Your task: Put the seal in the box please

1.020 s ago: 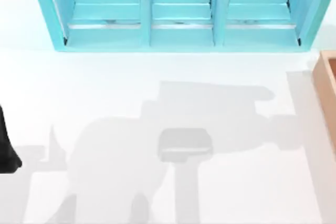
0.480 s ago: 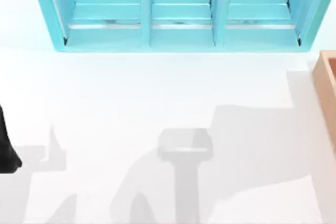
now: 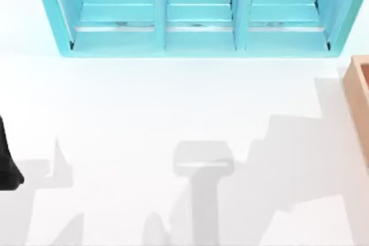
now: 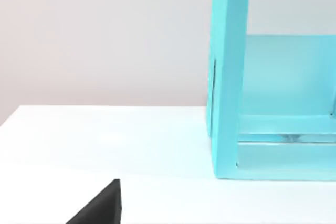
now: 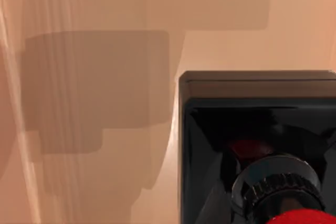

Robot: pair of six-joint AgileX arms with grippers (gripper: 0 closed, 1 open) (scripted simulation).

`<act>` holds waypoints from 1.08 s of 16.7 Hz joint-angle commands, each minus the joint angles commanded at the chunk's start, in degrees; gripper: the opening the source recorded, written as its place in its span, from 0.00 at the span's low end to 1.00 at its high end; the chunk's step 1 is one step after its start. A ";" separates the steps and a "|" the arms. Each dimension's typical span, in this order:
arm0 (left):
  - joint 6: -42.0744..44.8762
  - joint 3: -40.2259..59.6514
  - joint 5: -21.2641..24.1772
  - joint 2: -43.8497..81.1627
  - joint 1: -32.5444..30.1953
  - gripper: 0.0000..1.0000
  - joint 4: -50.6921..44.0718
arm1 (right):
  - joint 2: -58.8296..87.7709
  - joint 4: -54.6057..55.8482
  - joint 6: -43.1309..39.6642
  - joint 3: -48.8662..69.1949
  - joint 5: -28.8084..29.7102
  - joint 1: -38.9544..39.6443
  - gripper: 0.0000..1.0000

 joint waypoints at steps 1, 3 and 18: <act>0.00 0.00 0.00 0.00 0.00 1.00 0.00 | 0.15 1.81 -0.04 -1.89 -0.03 0.01 0.00; 0.00 0.00 0.00 0.00 0.00 1.00 0.00 | 0.20 3.71 -0.07 -3.82 0.04 0.03 0.00; 0.00 0.00 0.00 0.00 0.00 1.00 0.00 | 0.19 3.81 -0.07 -3.91 0.05 0.04 0.83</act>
